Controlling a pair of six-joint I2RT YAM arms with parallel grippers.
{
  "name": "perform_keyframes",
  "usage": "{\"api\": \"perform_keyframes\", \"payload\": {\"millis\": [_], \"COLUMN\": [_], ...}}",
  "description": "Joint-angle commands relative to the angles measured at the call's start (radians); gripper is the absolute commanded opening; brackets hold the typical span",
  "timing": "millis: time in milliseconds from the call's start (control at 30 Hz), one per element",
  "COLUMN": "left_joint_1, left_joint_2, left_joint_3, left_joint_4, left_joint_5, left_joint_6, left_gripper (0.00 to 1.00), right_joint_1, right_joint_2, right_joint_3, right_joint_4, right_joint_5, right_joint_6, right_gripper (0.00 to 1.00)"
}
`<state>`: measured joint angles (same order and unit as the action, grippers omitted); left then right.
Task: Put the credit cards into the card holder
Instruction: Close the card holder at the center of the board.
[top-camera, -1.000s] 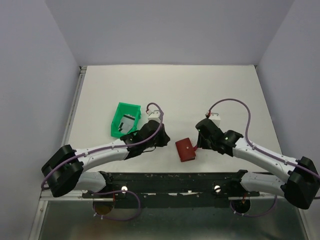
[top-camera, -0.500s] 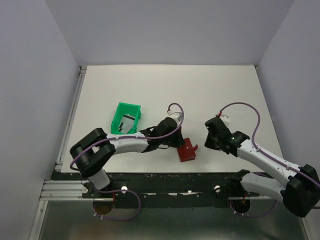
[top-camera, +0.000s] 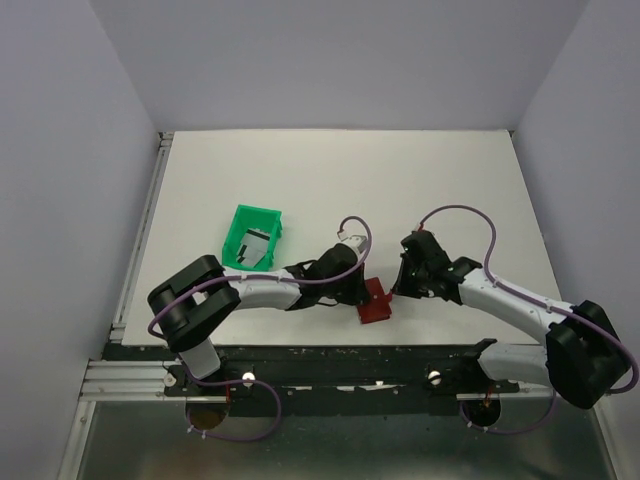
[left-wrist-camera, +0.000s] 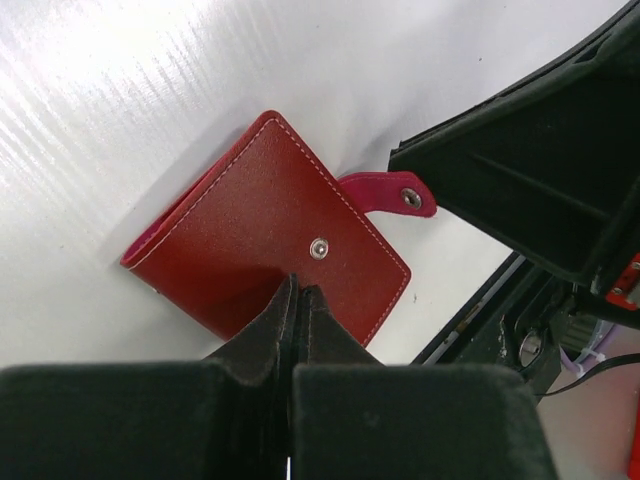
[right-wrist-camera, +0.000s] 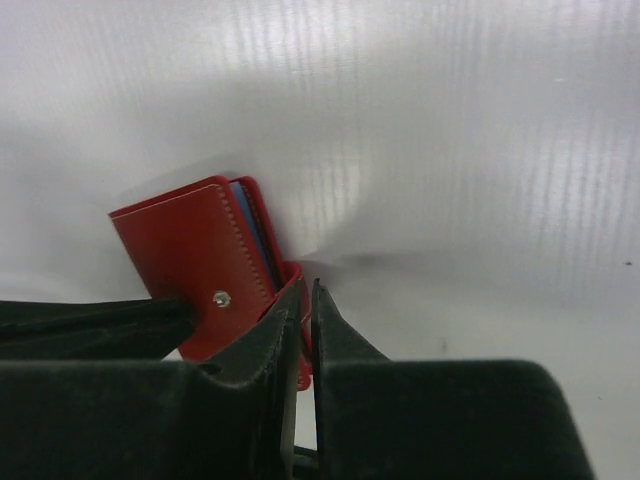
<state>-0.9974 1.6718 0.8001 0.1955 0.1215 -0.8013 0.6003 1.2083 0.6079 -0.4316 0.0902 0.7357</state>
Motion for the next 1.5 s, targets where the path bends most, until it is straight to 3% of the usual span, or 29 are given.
{"api": "perform_keyframes", "payload": {"millis": [0, 567, 767, 933, 1067, 1233, 1467], "left_joint_1": [-0.01, -0.012, -0.012, -0.012, -0.012, -0.012, -0.012], "left_joint_2": [0.006, 0.014, 0.014, 0.014, 0.011, 0.012, 0.009], "left_joint_3": [-0.038, -0.078, -0.081, -0.084, -0.084, -0.087, -0.091], "left_joint_4": [0.018, 0.009, 0.007, 0.009, 0.007, 0.012, 0.015], "left_joint_5": [0.006, -0.002, -0.003, -0.003, -0.003, -0.005, -0.002], "left_joint_6": [-0.025, -0.044, -0.044, -0.045, -0.047, -0.045, -0.049], "left_gripper": [0.0, 0.0, 0.0, 0.0, 0.0, 0.0, 0.0], "right_joint_1": [-0.005, -0.005, -0.005, -0.005, -0.005, -0.005, -0.005], "right_joint_2": [0.007, 0.077, 0.097, 0.008, -0.117, -0.122, -0.142], "right_joint_3": [-0.003, -0.003, -0.049, -0.079, -0.08, -0.034, -0.048], "right_joint_4": [0.105, 0.172, 0.298, 0.323, 0.223, 0.085, 0.05], "right_joint_5": [-0.138, -0.325, -0.386, -0.307, -0.181, -0.138, -0.099], "right_joint_6": [-0.038, -0.087, -0.052, -0.025, -0.044, -0.104, -0.076], "right_gripper": [0.17, 0.17, 0.17, 0.17, 0.18, 0.21, 0.23]}}
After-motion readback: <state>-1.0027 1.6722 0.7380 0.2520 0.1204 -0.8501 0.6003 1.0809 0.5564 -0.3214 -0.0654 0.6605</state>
